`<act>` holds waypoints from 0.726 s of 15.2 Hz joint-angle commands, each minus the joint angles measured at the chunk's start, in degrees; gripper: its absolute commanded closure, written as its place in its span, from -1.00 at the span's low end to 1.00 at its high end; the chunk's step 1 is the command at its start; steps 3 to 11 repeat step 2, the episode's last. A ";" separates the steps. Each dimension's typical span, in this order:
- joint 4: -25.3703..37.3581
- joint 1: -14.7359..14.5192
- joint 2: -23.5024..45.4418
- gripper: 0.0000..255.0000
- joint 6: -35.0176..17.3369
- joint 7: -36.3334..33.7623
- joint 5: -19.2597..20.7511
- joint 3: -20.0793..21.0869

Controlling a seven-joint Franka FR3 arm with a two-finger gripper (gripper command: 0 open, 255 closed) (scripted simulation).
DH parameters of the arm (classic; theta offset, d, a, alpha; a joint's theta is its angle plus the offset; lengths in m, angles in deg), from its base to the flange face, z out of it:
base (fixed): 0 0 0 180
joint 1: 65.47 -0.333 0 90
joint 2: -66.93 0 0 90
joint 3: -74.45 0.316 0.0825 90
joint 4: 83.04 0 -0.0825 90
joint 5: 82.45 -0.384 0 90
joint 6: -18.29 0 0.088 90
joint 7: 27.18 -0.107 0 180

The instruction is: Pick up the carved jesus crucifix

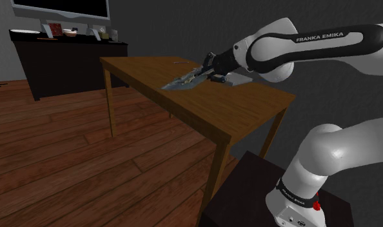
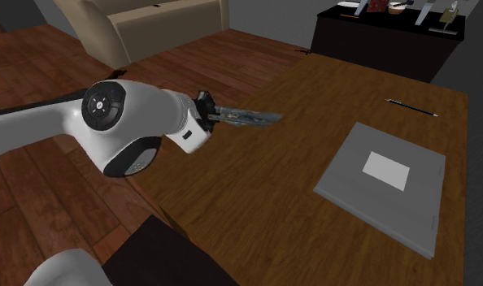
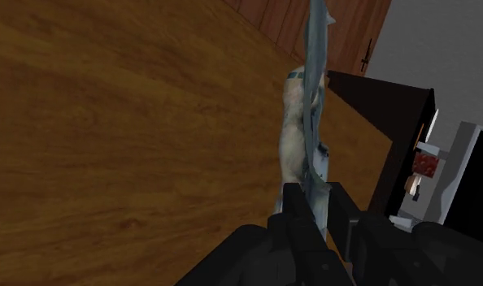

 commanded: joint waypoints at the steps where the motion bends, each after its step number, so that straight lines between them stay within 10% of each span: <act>1: 0.62 0.47 -0.46 1.00 1.07 -0.38 0.41 0.08; 11: 0.62 0.47 -0.46 1.00 1.07 -0.38 0.41 0.08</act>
